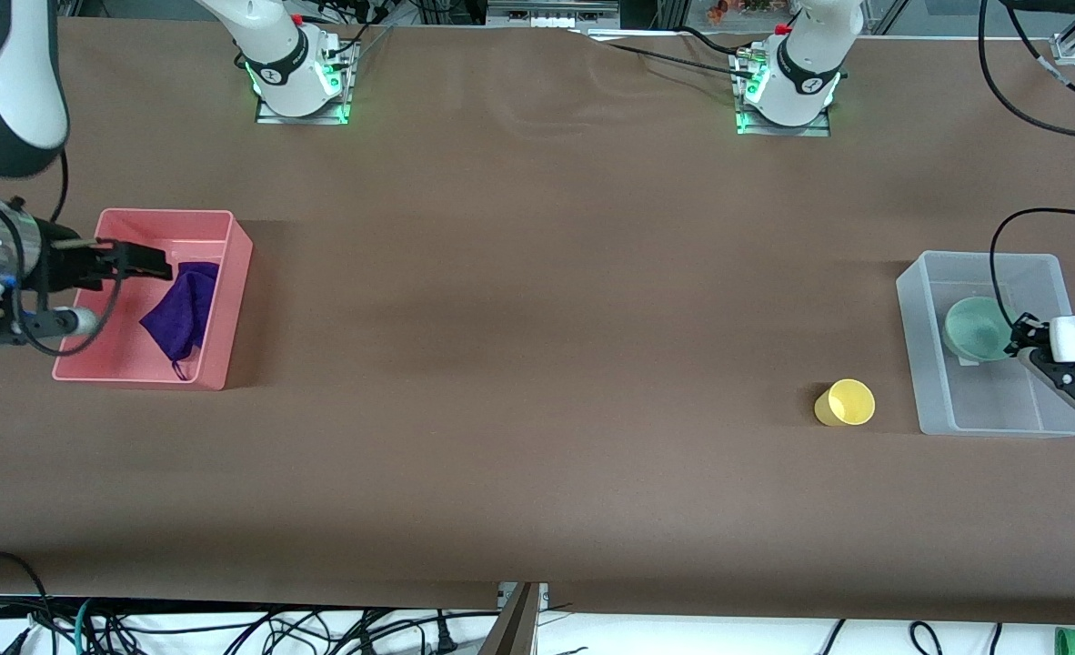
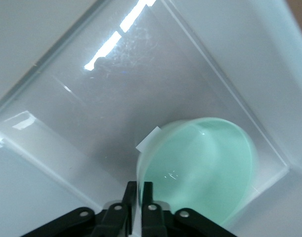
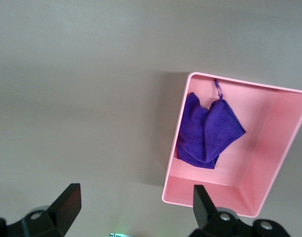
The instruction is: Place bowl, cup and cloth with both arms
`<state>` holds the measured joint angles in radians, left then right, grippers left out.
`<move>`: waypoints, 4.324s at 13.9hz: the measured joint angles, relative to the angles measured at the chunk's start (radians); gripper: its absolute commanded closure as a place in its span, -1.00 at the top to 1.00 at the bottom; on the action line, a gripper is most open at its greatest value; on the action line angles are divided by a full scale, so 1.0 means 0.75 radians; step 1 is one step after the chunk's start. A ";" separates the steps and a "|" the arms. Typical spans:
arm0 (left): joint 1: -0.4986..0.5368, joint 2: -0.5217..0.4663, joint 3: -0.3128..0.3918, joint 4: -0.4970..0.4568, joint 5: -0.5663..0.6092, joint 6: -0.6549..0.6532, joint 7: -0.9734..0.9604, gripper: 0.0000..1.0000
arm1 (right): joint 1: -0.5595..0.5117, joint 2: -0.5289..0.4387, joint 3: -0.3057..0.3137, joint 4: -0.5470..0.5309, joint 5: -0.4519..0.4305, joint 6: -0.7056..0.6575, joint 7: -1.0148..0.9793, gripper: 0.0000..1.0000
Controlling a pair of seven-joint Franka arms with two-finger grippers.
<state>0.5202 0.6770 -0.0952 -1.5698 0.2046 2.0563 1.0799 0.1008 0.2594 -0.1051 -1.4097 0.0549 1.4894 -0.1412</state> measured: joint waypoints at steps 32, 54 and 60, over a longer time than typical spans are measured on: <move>-0.190 -0.178 -0.263 0.193 -0.030 -0.692 -1.307 -1.00 | 0.003 -0.094 0.057 -0.016 -0.098 -0.008 0.044 1.00; -0.032 -0.323 -0.678 0.026 0.006 -0.472 -1.399 1.00 | 0.003 -0.094 0.052 -0.016 -0.101 -0.008 0.084 1.00; -0.656 -0.657 -0.081 -0.032 -0.231 -0.515 -1.535 1.00 | 0.001 -0.094 0.051 -0.016 -0.102 -0.008 0.084 1.00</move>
<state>0.0286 0.1841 -0.1558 -1.5937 0.0315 1.6704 -0.0710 0.1016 0.1891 -0.0667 -1.4216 -0.0215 1.4834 -0.0784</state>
